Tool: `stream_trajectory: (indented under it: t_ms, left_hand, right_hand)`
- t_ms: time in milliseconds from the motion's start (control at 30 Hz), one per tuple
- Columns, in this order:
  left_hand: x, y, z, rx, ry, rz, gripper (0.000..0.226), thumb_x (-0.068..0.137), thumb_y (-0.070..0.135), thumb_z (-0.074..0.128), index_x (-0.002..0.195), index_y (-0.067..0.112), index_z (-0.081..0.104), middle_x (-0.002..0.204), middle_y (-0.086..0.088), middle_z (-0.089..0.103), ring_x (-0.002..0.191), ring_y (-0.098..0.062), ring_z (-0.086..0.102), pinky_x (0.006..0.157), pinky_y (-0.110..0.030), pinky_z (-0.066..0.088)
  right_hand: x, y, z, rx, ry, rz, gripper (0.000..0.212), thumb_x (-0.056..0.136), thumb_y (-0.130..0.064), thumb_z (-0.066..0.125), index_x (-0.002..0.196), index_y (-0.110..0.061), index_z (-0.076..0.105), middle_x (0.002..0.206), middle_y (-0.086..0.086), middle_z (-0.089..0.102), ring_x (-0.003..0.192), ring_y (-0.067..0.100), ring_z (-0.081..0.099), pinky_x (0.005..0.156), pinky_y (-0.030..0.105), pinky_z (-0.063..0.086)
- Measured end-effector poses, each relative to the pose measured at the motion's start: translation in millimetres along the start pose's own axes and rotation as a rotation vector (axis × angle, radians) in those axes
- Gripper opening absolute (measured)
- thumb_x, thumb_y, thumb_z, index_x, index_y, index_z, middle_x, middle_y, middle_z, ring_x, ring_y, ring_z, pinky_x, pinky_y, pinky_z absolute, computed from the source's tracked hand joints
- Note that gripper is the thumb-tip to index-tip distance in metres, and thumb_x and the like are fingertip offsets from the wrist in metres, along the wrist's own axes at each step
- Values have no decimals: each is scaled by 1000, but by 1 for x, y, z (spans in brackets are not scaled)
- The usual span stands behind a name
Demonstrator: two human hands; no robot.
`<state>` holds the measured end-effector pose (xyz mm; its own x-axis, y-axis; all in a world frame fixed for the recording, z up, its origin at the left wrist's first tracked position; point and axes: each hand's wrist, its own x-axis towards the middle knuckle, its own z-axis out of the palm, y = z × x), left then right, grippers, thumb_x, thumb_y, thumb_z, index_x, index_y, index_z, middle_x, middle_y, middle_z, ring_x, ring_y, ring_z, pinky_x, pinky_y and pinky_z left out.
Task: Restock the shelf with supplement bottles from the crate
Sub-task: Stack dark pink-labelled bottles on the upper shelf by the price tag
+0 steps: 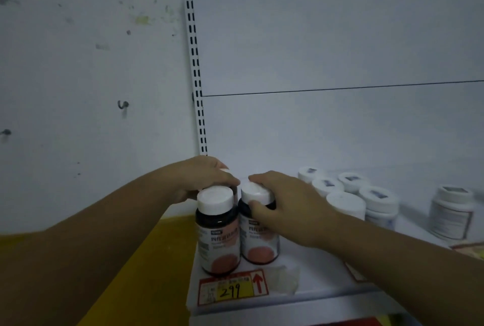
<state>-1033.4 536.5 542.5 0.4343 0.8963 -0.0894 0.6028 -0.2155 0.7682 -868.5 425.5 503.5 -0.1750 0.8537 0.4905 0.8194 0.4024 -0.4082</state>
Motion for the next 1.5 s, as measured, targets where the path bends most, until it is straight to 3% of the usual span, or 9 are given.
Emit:
stream_trajectory:
  t_ms: [67, 133, 233, 333, 433, 867, 1300, 1367, 1500]
  left_hand:
    - [-4, 4, 1, -5, -2, -37, 30, 76, 41, 70, 96, 18, 67, 104, -6, 68, 94, -24, 64, 88, -42, 53]
    - [-10, 13, 1, 44, 44, -64, 57, 79, 57, 59, 123, 21, 54, 128, -1, 54, 116, -25, 52, 101, -44, 43]
    - [-20, 34, -3, 284, 197, 62, 68, 86, 61, 43, 139, 20, 37, 151, -3, 32, 134, -24, 36, 105, -37, 30]
    - [-33, 65, -2, 643, 242, 152, 69, 89, 60, 37, 144, 19, 27, 155, -5, 25, 139, -22, 29, 111, -36, 24]
    - [-41, 107, 22, 886, 244, 176, 66, 90, 60, 34, 145, 24, 24, 156, -5, 22, 144, -21, 20, 114, -38, 19]
    - [-66, 299, 300, 890, 112, 636, 68, 90, 62, 26, 148, 29, 15, 160, -4, 5, 147, -22, -1, 117, -51, 3]
    - [-62, 425, 612, 534, -302, 1146, 58, 90, 55, 39, 142, 28, 33, 152, 0, 33, 136, -21, 35, 110, -37, 31]
    - [-57, 430, 666, 491, -409, 1168, 60, 89, 57, 39, 142, 28, 32, 153, -1, 32, 137, -20, 34, 109, -35, 30]
    - [-22, 405, 750, 445, -602, 1086, 65, 89, 61, 36, 143, 26, 31, 152, 0, 32, 135, -20, 35, 102, -32, 32]
  right_hand:
    - [1, 1, -1, -30, -30, -11, 29, 84, -47, 44, 100, -26, 55, 106, -5, 62, 94, 13, 56, 83, 35, 47]
    - [1, 4, -6, 24, -86, 28, 44, 90, -50, 40, 124, -23, 51, 128, -2, 57, 115, 16, 52, 97, 33, 41]
    - [-2, 5, -26, 219, -114, 108, 61, 91, -59, 29, 145, -32, 22, 151, -6, 33, 137, 13, 31, 107, 24, 22]
    - [-5, 15, -63, -61, -120, 53, 63, 94, -56, 26, 148, -27, 15, 157, -3, 18, 143, 13, 14, 109, 25, 10]
    - [-22, 37, -118, -540, -183, 77, 64, 95, -54, 24, 148, -21, 14, 158, 8, 12, 145, 23, 4, 116, 41, 6]
    - [-278, 133, -301, -768, -158, 355, 67, 93, -55, 30, 147, -18, 18, 157, 10, 13, 145, 25, 4, 116, 46, 9]
    - [-491, 266, -414, -736, -164, 958, 67, 92, -57, 33, 144, -15, 26, 152, 11, 28, 142, 28, 17, 113, 45, 23]
    - [-513, 291, -422, -726, -181, 1023, 64, 92, -57, 32, 141, -15, 32, 145, 11, 38, 137, 27, 26, 108, 43, 28]
    - [-544, 346, -423, -698, -228, 1133, 69, 91, -60, 32, 146, -20, 23, 154, 6, 25, 144, 23, 14, 113, 41, 19]
